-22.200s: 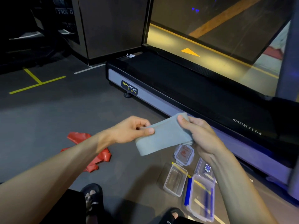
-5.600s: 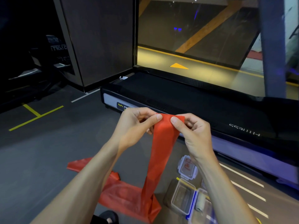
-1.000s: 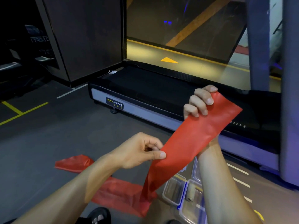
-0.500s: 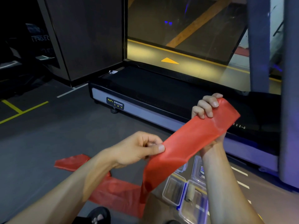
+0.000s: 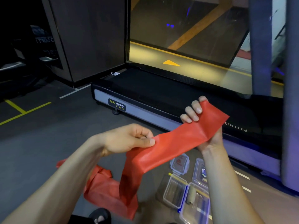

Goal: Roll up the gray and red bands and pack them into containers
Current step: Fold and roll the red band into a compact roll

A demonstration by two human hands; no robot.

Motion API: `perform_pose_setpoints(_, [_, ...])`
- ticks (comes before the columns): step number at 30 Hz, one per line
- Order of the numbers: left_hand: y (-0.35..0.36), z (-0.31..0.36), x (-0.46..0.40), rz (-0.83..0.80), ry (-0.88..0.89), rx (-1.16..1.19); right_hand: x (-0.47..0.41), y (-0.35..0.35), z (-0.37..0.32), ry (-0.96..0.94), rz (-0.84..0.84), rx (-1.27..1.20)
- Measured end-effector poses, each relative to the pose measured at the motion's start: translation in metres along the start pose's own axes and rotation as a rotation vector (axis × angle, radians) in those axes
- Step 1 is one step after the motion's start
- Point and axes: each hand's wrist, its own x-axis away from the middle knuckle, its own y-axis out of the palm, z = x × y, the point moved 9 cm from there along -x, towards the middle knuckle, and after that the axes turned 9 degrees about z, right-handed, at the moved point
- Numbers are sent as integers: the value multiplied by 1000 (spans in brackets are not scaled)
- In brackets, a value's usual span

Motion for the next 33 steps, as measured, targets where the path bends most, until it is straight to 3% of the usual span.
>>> perform_pose_setpoints(3, [-9, -3, -1, 35, -29, -73, 18, 17, -1, -31, -60, -2])
perform_pose_setpoints(7, [-8, 0, -2, 4, -10, -41, 16, 15, 5, -37, 64, 266])
perform_pose_setpoints(11, [-16, 14, 2, 15, 29, 145, 24, 18, 23, 17, -32, 595])
perform_pose_setpoints(15, [-17, 20, 0, 24, 47, 181, 32, 30, 27, 24, -145, 711])
perform_pose_setpoints(20, [-12, 18, -3, -26, 42, 241, 35, 38, 25, 28, -201, 585])
perform_pose_setpoints(24, [-11, 24, 1, -90, 70, 477, 33, 48, 20, 28, -221, 226])
perform_pose_setpoints(28, [-17, 15, -3, -26, 27, 477, 29, 47, 9, 26, -199, -10])
perform_pose_setpoints(33, [-15, 17, -6, -20, 35, 506, 27, 50, 16, 46, -190, 61])
